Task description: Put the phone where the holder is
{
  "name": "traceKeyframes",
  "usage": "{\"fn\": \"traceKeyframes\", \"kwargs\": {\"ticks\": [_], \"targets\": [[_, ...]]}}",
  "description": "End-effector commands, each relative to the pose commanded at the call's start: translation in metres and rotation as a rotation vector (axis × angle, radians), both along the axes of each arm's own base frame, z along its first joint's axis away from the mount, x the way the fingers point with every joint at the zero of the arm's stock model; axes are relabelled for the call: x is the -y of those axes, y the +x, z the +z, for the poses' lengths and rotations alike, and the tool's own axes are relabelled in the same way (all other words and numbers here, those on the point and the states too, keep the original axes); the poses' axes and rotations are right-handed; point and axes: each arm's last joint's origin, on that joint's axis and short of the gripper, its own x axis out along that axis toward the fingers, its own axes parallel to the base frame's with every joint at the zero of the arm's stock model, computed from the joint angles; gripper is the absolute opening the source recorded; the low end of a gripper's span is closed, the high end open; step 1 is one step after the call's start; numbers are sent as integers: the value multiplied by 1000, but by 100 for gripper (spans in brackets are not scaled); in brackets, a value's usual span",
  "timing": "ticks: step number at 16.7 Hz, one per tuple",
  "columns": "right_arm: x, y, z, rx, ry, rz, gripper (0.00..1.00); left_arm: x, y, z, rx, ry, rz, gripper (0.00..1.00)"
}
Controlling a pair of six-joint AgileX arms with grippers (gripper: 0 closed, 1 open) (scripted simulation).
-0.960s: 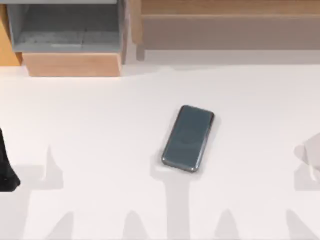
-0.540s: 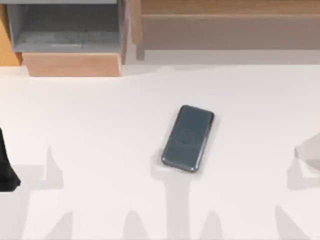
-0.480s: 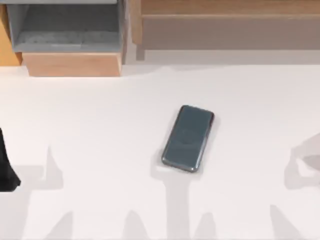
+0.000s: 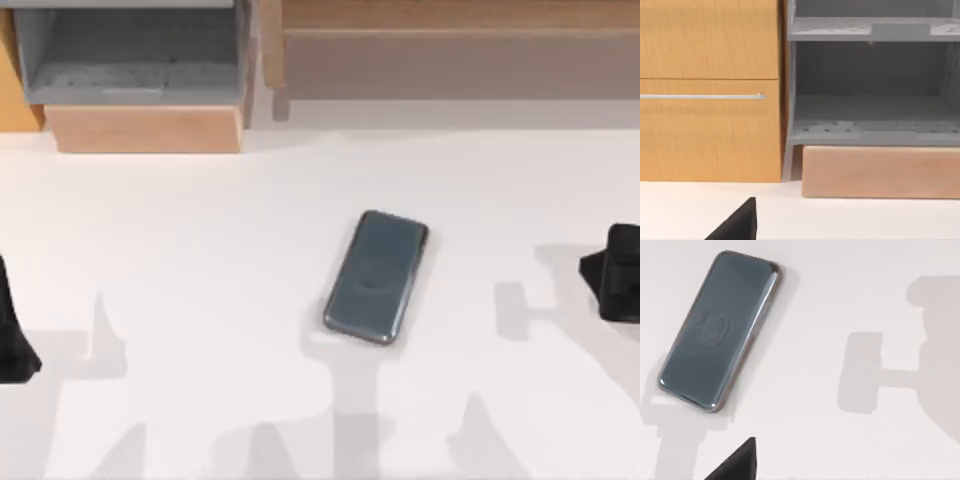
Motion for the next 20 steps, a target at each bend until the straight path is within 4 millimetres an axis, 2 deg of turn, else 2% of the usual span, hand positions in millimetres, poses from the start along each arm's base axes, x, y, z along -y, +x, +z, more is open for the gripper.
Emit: {"fn": "traceKeyframes", "kwargs": {"ticks": [4, 9, 12, 15, 17, 20], "targets": [[-50, 57, 0, -388, -54, -32, 100, 0, 0, 0, 0, 0, 0, 100], [-126, 128, -24, -681, -169, -145, 100, 0, 0, 0, 0, 0, 0, 100], [-167, 160, -40, -731, -206, -217, 100, 0, 0, 0, 0, 0, 0, 100], [-197, 184, -53, -728, -211, -274, 100, 0, 0, 0, 0, 0, 0, 100], [-209, 193, -60, -716, -207, -300, 100, 0, 0, 0, 0, 0, 0, 100], [-216, 200, -65, -705, -202, -317, 100, 0, 0, 0, 0, 0, 0, 100]]}}
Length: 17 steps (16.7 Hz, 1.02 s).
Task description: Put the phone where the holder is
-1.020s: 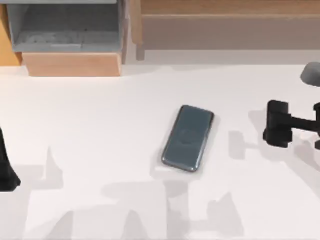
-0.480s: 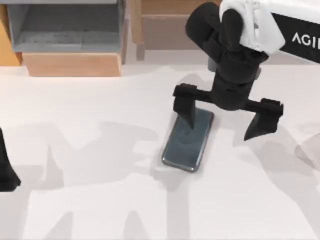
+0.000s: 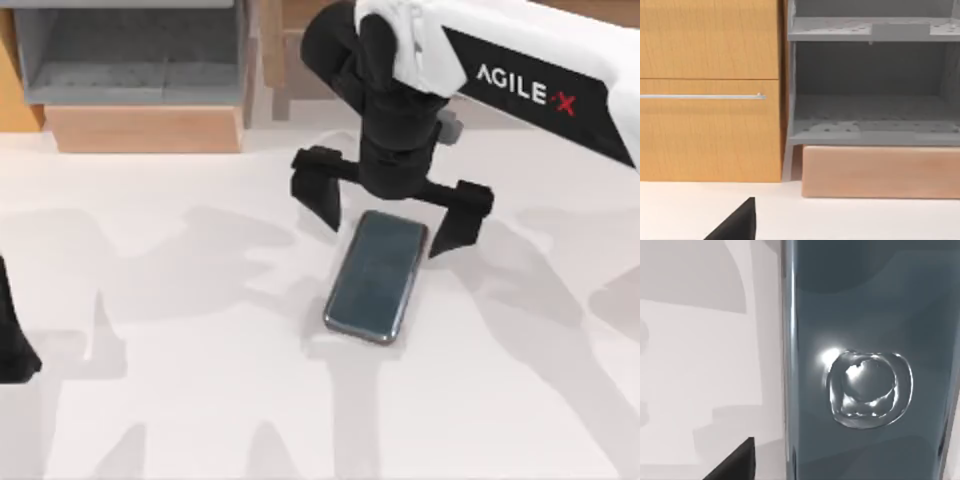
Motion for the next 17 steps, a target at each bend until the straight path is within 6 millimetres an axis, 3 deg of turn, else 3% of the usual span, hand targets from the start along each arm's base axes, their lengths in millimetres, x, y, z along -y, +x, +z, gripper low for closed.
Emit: {"fn": "traceKeyframes", "kwargs": {"ticks": [6, 8, 14, 17], "targets": [[2, 1, -1, 0, 1, -3, 100, 0, 0, 0, 0, 0, 0, 100], [1, 1, -13, -3, -3, 0, 100, 0, 0, 0, 0, 0, 0, 100], [0, 3, -76, 2, 1, 0, 100, 0, 0, 0, 0, 0, 0, 100], [0, 2, -80, 0, 0, 0, 100, 0, 0, 0, 0, 0, 0, 100]]}}
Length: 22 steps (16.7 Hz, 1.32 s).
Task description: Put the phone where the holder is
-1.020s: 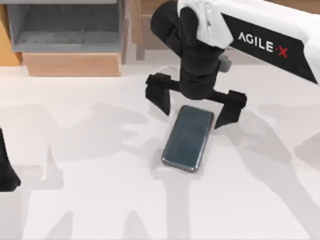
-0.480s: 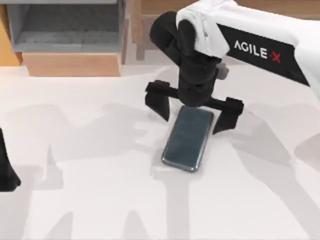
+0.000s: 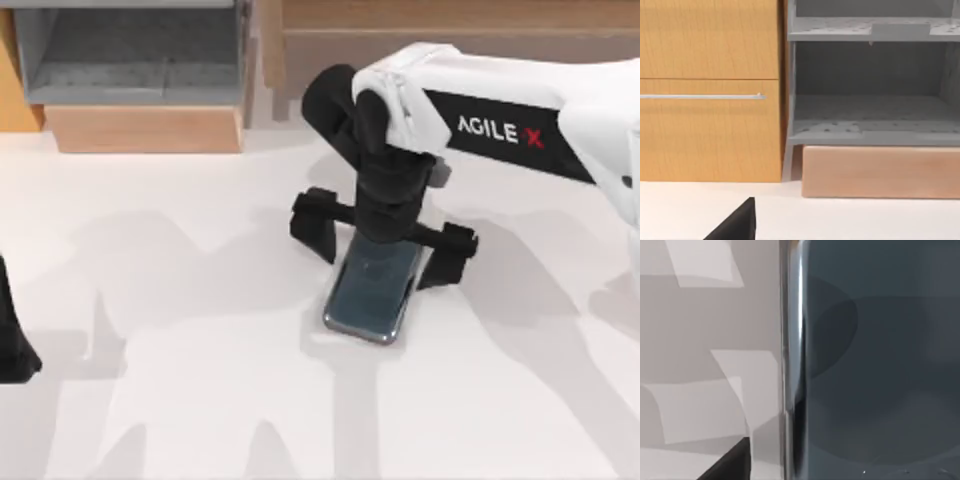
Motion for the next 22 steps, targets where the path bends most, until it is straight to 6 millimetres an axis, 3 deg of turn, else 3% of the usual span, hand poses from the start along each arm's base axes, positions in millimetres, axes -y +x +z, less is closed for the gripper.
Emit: {"fn": "traceKeyframes", "kwargs": {"ticks": [1, 14, 22], "targets": [[0, 0, 0, 0, 0, 0, 100, 0, 0, 0, 0, 0, 0, 100], [0, 0, 0, 0, 0, 0, 2, 0, 0, 0, 0, 0, 0, 100], [0, 0, 0, 0, 0, 0, 0, 0, 0, 0, 0, 0, 0, 100]]}}
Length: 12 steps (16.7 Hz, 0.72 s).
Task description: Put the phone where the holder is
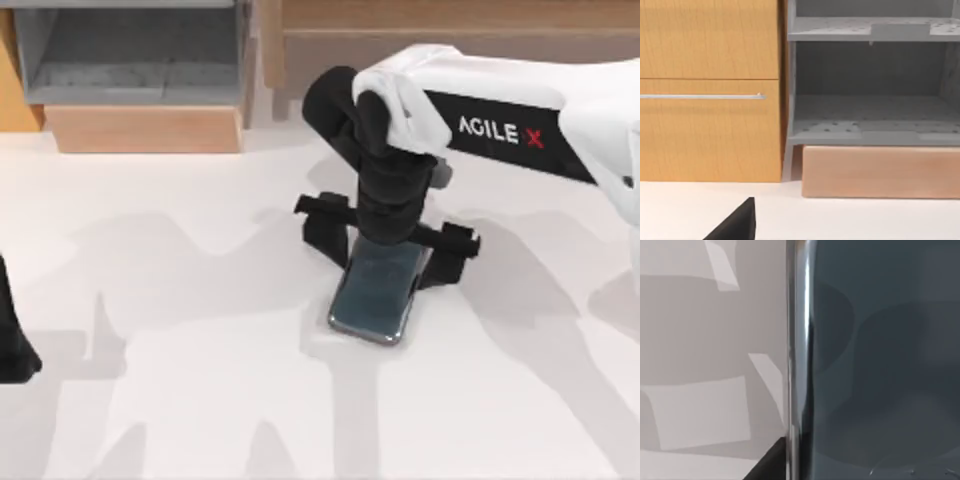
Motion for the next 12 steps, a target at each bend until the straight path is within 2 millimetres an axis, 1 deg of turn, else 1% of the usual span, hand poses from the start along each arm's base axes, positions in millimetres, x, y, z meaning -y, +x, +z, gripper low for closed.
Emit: {"fn": "traceKeyframes", "kwargs": {"ticks": [1, 8, 12], "targets": [[2, -1, 18, 21, -1, 4, 0, 0, 0, 0, 0, 0, 0, 100], [2, -1, 37, 20, -2, 4, 0, 0, 0, 0, 0, 0, 0, 100], [2, -1, 35, 17, -4, 2, 0, 0, 0, 0, 0, 0, 0, 100]]}}
